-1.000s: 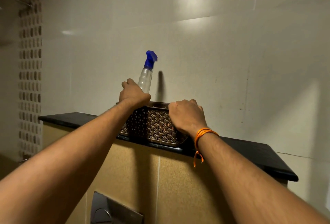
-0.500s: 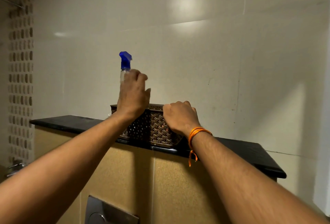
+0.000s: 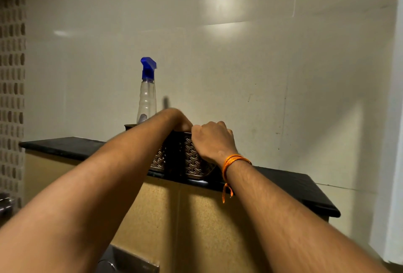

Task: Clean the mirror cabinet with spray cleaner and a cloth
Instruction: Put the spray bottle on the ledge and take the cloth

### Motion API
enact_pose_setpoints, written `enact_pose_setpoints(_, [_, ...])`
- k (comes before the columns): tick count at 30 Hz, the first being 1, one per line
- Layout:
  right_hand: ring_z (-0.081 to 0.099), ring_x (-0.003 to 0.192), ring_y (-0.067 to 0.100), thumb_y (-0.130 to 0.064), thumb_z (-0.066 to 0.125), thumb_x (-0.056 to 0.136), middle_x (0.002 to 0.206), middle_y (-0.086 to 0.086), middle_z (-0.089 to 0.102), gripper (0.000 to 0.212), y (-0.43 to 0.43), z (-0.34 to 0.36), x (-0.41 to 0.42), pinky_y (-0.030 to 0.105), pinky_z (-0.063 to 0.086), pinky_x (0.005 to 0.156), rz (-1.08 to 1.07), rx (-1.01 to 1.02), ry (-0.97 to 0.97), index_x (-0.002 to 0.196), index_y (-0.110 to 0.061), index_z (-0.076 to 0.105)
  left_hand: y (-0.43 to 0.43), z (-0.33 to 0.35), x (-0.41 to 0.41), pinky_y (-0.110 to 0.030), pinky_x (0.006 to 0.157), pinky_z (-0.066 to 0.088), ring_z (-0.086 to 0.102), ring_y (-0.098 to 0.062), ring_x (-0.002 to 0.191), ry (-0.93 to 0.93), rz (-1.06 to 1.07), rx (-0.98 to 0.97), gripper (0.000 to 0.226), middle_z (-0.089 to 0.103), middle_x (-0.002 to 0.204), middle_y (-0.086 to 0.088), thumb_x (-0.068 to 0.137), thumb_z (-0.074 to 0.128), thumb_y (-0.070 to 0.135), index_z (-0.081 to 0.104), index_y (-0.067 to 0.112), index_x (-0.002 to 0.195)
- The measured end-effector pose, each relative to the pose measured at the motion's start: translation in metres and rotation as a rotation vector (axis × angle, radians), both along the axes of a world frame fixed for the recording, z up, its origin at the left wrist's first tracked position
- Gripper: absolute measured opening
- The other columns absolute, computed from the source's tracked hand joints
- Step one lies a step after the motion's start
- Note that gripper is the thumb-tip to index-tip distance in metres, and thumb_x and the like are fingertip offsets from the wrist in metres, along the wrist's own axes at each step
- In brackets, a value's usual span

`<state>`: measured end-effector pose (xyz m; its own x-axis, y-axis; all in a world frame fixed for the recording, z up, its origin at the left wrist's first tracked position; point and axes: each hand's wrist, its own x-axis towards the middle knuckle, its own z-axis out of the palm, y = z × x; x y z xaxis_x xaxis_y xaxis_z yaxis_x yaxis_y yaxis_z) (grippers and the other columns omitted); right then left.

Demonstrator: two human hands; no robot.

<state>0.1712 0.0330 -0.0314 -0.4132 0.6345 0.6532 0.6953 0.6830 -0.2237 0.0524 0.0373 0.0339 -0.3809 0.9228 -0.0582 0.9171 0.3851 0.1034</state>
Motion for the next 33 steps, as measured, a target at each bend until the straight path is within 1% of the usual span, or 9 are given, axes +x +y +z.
enact_pose_setpoints(3, [0.046, 0.108, 0.036, -0.02, 0.024, 0.099, 0.108, 0.015, 0.066, 0.043, 0.0, 0.0, 0.0, 0.044, 0.037, 0.088, 0.004, 0.015, -0.001, 0.096, -0.009, 0.066, -0.005, 0.002, 0.004, -0.028, 0.072, 0.042, 0.052, -0.017, 0.071, 0.026, 0.042, -0.004, 0.029, 0.052, 0.084, -0.009, 0.101, 0.047, 0.031, 0.051, 0.002, 0.095])
enact_pose_setpoints(6, [0.046, 0.108, 0.035, -0.021, 0.024, 0.099, 0.108, 0.015, 0.066, 0.043, 0.0, 0.0, 0.001, 0.045, 0.037, 0.09, -0.005, 0.026, -0.011, 0.094, -0.01, 0.066, -0.008, 0.002, 0.01, -0.03, 0.076, 0.039, 0.049, -0.018, 0.069, 0.034, 0.092, -0.019, 0.031, 0.05, 0.083, -0.01, 0.1, 0.047, 0.031, 0.052, 0.002, 0.09])
enact_pose_setpoints(11, [0.046, 0.108, 0.036, -0.021, 0.025, 0.099, 0.108, 0.015, 0.065, 0.042, -0.001, 0.0, 0.001, 0.043, 0.037, 0.088, -0.009, 0.045, -0.033, 0.095, -0.01, 0.065, -0.009, 0.0, 0.018, -0.029, 0.081, 0.031, 0.043, -0.02, 0.093, 0.126, 0.088, 0.056, 0.035, 0.046, 0.085, -0.007, 0.102, 0.042, 0.026, 0.049, 0.006, 0.129])
enact_pose_setpoints(13, [0.047, 0.109, 0.036, -0.02, 0.024, 0.099, 0.108, 0.015, 0.065, 0.043, -0.004, 0.001, 0.002, 0.043, 0.037, 0.088, -0.011, 0.053, -0.045, 0.096, -0.01, 0.066, -0.008, 0.001, 0.018, -0.027, 0.084, 0.03, 0.041, -0.018, 0.101, 0.125, 0.088, 0.008, 0.034, 0.046, 0.085, -0.005, 0.103, 0.039, 0.025, 0.047, 0.006, 0.131])
enact_pose_setpoints(15, [0.047, 0.108, 0.036, -0.02, 0.024, 0.1, 0.108, 0.015, 0.065, 0.044, -0.005, 0.001, 0.003, 0.043, 0.037, 0.088, -0.015, 0.055, -0.063, 0.096, -0.009, 0.066, -0.007, 0.001, 0.016, -0.031, 0.088, 0.034, 0.047, -0.023, 0.114, 0.128, 0.039, 0.012, 0.037, 0.057, 0.105, -0.011, 0.104, 0.037, 0.022, 0.046, 0.004, 0.135])
enact_pose_setpoints(18, [0.047, 0.108, 0.037, -0.018, 0.025, 0.099, 0.106, 0.015, 0.065, 0.043, -0.005, 0.001, 0.002, 0.042, 0.037, 0.086, -0.03, 0.08, -0.086, 0.097, -0.009, 0.067, -0.01, 0.001, 0.019, -0.026, 0.09, 0.043, 0.04, -0.028, 0.135, 0.133, -0.033, 0.152, 0.039, 0.044, 0.146, -0.018, 0.103, 0.038, 0.014, 0.044, -0.002, 0.138])
enact_pose_setpoints(23, [0.049, 0.106, 0.036, -0.017, 0.028, 0.098, 0.105, 0.014, 0.065, 0.038, -0.006, -0.001, 0.002, 0.04, 0.036, 0.081, -0.044, 0.094, -0.083, 0.097, -0.012, 0.066, -0.001, -0.011, 0.005, -0.03, 0.089, 0.047, 0.059, -0.021, 0.102, -0.111, -0.107, 0.417, 0.027, 0.064, 0.12, -0.013, 0.092, 0.056, 0.011, 0.063, 0.005, 0.118])
enact_pose_setpoints(28, [0.052, 0.106, 0.024, -0.034, 0.039, 0.1, 0.109, 0.005, 0.063, 0.028, 0.002, -0.006, -0.001, 0.035, 0.041, 0.087, 0.102, 0.03, 0.439, 0.098, -0.018, 0.062, -0.024, 0.0, -0.004, -0.037, 0.088, 0.054, 0.059, -0.023, 0.096, -0.397, -0.086, 1.032, 0.039, 0.062, 0.111, -0.008, 0.085, 0.066, 0.012, 0.056, 0.011, 0.123])
enact_pose_setpoints(33, [0.056, 0.107, 0.011, -0.041, 0.05, 0.098, 0.122, -0.003, 0.058, 0.037, -0.022, -0.001, 0.022, 0.02, 0.044, 0.08, 0.29, -0.267, 1.095, 0.129, -0.021, 0.051, -0.068, 0.003, 0.014, -0.028, 0.079, 0.056, 0.061, -0.011, 0.098, -0.862, -0.313, 1.268, 0.048, 0.06, 0.109, 0.005, 0.085, 0.068, 0.008, 0.052, 0.018, 0.13])
